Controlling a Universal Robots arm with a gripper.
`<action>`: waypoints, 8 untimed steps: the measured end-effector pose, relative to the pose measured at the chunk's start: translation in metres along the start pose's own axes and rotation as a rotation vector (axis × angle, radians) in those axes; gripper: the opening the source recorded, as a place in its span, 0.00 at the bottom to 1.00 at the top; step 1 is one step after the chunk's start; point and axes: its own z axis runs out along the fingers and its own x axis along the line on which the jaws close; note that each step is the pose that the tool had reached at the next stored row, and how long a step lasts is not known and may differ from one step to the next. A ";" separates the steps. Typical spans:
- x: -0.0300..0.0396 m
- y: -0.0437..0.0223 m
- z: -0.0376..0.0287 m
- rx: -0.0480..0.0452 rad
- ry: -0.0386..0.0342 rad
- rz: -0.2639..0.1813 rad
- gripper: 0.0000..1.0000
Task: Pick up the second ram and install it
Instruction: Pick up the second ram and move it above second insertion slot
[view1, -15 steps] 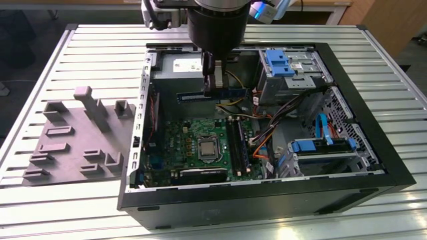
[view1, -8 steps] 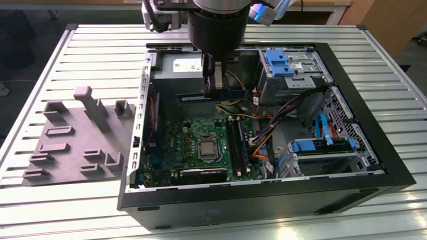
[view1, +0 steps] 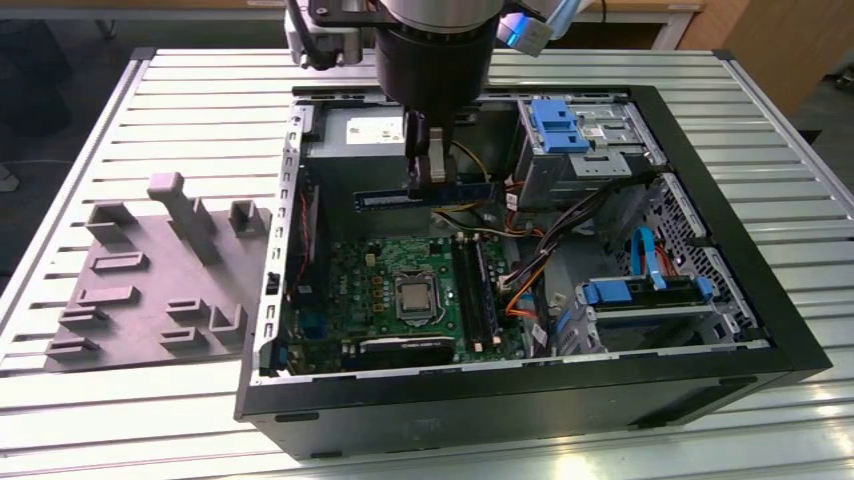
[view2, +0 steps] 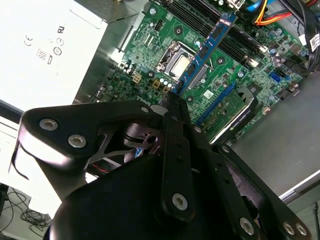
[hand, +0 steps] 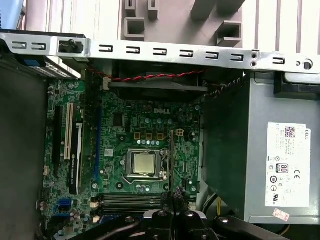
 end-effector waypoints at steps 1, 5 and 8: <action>0.0000 0.0000 0.0004 0.0000 0.0007 0.000 0.12; 0.0002 0.0000 0.0021 0.0000 0.0021 0.000 0.12; 0.0004 -0.0001 0.0039 -0.0002 0.0040 0.000 0.12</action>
